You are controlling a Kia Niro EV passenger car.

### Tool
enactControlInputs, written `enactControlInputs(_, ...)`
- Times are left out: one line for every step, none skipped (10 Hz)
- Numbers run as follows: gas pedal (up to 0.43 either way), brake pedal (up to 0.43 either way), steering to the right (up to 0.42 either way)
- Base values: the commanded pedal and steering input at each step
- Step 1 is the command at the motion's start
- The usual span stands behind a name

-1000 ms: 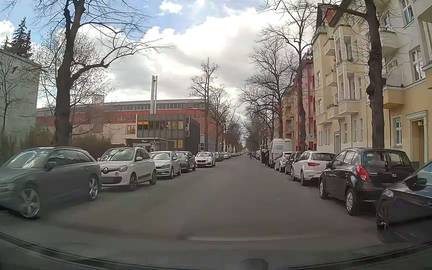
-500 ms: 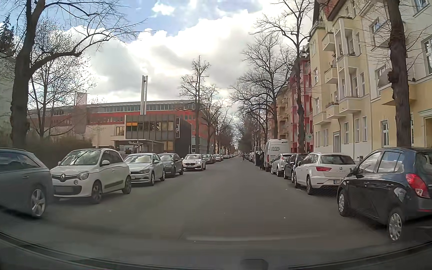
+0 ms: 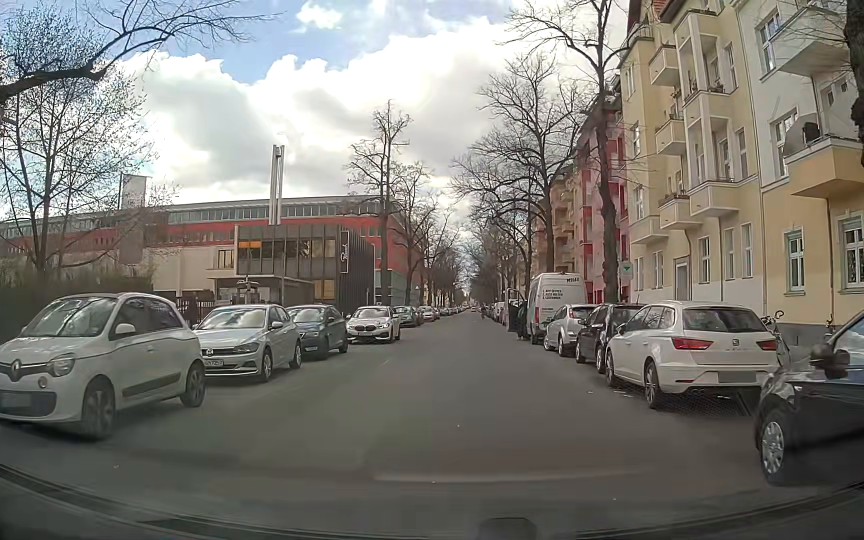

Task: Follow the waypoints while adhering to traffic rules and regulations

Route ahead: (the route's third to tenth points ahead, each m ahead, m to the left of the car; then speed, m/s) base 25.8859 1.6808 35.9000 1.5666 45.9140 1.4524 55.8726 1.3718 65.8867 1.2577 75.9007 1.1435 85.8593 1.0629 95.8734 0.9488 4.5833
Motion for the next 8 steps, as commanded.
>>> enactControlInputs(0.028,0.03,0.018)
enactControlInputs(0.028,0.03,0.02)
enactControlInputs(0.028,0.03,0.021)
enactControlInputs(0.028,0.03,0.021)
enactControlInputs(0.028,0.03,0.021)
enactControlInputs(0.039,0.03,0.021)
enactControlInputs(0.039,0.03,0.019)
enactControlInputs(0.039,0.03,0.019)
